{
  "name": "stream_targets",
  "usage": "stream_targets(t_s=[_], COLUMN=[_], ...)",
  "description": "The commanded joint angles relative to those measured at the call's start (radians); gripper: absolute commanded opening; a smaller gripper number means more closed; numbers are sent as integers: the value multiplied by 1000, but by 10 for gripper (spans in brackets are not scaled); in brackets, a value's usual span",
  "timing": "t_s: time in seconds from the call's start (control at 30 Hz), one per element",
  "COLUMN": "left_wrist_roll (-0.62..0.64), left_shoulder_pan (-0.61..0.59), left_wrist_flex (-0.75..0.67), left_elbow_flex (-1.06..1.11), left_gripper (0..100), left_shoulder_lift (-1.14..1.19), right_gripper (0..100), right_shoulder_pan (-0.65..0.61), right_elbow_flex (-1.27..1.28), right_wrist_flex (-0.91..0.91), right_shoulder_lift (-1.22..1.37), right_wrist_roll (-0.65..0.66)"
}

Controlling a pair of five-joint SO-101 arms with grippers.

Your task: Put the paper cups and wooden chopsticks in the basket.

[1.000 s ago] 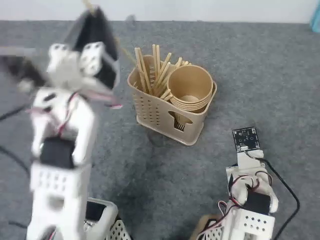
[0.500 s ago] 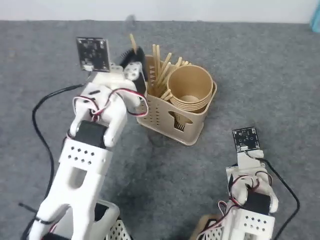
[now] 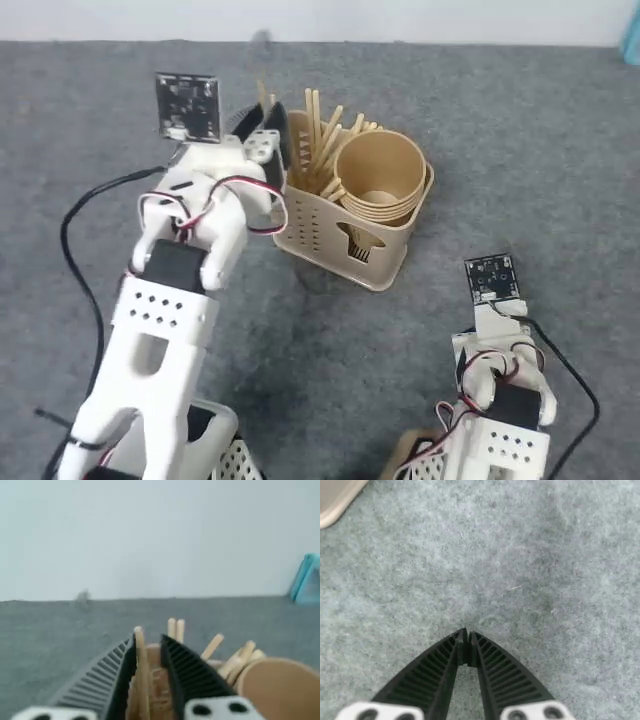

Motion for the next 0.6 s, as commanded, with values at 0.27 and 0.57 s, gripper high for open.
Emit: stream_targets(t_s=[0.27,0.57], left_wrist_roll=[-17,-11], left_shoulder_pan=[-170,-327], left_wrist_flex=[400,577], left_elbow_flex=[-240,-231], left_gripper=[305,255], left_shoulder_lift=[-3,-3], right_gripper=[6,6], right_shoulder_pan=[1,1], right_elbow_flex=[-15,-15], right_wrist_flex=[-1,-1], right_shoulder_lift=[-10,-10], right_wrist_roll=[12,12])
